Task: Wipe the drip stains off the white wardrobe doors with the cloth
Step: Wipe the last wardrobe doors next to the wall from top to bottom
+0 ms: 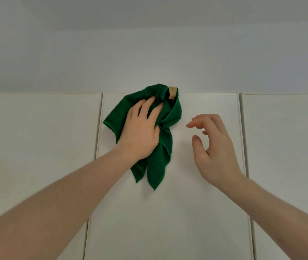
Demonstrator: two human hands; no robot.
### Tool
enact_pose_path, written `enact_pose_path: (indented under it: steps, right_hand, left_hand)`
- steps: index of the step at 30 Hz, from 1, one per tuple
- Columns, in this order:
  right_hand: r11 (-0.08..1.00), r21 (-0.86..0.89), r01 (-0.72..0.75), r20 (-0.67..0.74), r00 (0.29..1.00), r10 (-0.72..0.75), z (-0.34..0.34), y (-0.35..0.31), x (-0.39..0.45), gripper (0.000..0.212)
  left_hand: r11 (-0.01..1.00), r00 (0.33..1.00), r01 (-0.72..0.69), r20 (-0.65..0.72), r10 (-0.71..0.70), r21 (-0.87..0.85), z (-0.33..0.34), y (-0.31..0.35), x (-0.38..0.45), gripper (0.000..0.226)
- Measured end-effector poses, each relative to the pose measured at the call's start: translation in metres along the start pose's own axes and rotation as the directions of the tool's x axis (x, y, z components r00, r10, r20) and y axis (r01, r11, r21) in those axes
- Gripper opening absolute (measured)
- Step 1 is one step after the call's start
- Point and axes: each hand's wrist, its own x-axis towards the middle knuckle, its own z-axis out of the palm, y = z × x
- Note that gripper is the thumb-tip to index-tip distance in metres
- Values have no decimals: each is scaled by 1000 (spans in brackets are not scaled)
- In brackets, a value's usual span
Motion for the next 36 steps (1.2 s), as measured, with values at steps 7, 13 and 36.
enact_pose_path:
  steps: [7,13,36]
  right_hand:
    - [1000,-5,-1,-93,996,1,27,-14,-7,37]
    - [1000,16,-19,-107,994,20,63,-54,-7,38]
    - [952,-295,82,132,990,-44,223,-126,-12,49]
  left_hand:
    - [994,996,-80,30,82,-75,0,-4,-55,50]
    - [924,924,-362,86,374,-126,-5,-53,-131,35]
    - [993,984,112,-138,-116,-33,-150,-358,-142,50]
